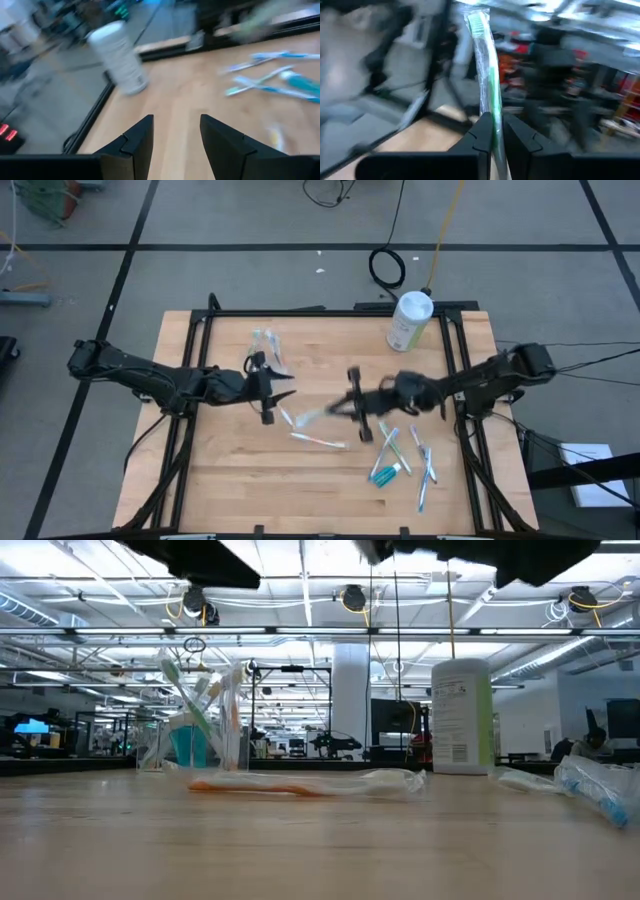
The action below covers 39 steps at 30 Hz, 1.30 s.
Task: Pick & Place toothbrushing station
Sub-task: Put the green toothbrush into the transparent organizer
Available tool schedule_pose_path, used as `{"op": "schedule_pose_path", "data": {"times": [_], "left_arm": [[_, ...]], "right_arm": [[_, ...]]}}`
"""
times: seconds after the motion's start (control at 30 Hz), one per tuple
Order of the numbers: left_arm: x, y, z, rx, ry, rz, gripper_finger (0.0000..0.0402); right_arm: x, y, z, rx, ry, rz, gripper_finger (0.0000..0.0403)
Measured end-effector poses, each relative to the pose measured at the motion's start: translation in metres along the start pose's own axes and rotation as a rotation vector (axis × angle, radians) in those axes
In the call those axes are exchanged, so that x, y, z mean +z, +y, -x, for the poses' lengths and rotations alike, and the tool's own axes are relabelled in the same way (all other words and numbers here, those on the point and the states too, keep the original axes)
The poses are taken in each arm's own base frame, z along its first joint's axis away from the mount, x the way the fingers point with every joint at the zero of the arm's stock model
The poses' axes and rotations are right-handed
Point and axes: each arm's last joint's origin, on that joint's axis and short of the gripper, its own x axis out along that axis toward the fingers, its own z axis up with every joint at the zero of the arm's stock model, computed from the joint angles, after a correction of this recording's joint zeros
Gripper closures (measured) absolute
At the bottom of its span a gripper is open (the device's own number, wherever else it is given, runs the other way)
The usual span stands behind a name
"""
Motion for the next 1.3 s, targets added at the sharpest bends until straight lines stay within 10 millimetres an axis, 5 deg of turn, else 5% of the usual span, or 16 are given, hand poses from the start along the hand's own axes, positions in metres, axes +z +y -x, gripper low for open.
{"op": "schedule_pose_path", "data": {"times": [0.23,0.63,1.3], "left_arm": [[0.011,-0.004,-0.003,-0.151,-0.151,-0.007,0.0234],[-0.006,-0.020,-0.035,-0.138,-0.076,-0.071,0.0233],[0.018,-0.025,-0.025,-0.076,-0.287,-0.042,0.0234]], "right_arm": [[-0.022,-0.032,0.002,0.015,0.031,-0.155,0.0385],[-0.023,-0.032,0.002,0.013,0.043,-0.173,0.0383],[-0.027,-0.031,0.002,0.018,0.084,-0.151,0.0383]]}}
